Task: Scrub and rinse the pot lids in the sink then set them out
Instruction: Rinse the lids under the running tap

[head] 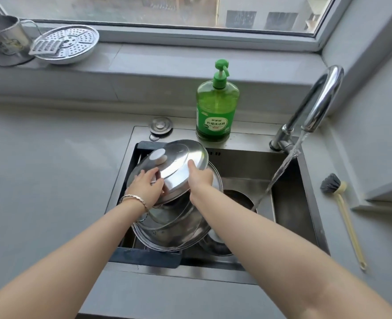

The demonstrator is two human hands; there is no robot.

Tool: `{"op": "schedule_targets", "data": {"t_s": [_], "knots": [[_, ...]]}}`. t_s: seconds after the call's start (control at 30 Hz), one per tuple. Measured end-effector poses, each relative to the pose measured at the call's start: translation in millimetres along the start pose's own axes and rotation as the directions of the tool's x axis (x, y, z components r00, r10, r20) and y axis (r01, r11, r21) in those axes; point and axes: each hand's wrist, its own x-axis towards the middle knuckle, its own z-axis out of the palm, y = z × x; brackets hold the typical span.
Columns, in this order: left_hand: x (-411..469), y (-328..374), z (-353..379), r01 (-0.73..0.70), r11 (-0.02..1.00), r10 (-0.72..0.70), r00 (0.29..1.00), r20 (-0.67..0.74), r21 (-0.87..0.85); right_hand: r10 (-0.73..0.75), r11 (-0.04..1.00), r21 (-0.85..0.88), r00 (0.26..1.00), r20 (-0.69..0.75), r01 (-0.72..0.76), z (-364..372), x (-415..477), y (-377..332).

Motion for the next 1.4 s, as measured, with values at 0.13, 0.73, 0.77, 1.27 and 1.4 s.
{"op": "schedule_targets", "data": {"t_s": [0.13,0.73,0.77,1.27,1.4], "knots": [[3,-2,2,0.03,0.998,-0.03,0.999,0.009,0.057,0.003,0.947,-0.318,0.988,0.157,0.047,-15,0,-9],[-47,64,66,-0.67,0.707,0.704,0.697,-0.136,0.227,0.108,-0.328,-0.796,0.858,0.502,0.508,-165,78,119],[-49,65,72,-0.681,0.694,0.715,0.69,-0.112,0.234,0.142,-0.404,-0.75,0.846,0.514,0.524,-166,86,126],[-61,64,103,-0.715,0.681,0.725,0.688,-0.009,0.16,0.073,-0.652,-0.452,0.644,0.762,0.609,-198,91,108],[-69,88,110,-0.685,0.721,0.687,0.726,0.022,0.106,0.096,-0.557,-0.487,0.635,0.767,0.673,-215,60,51]]}}
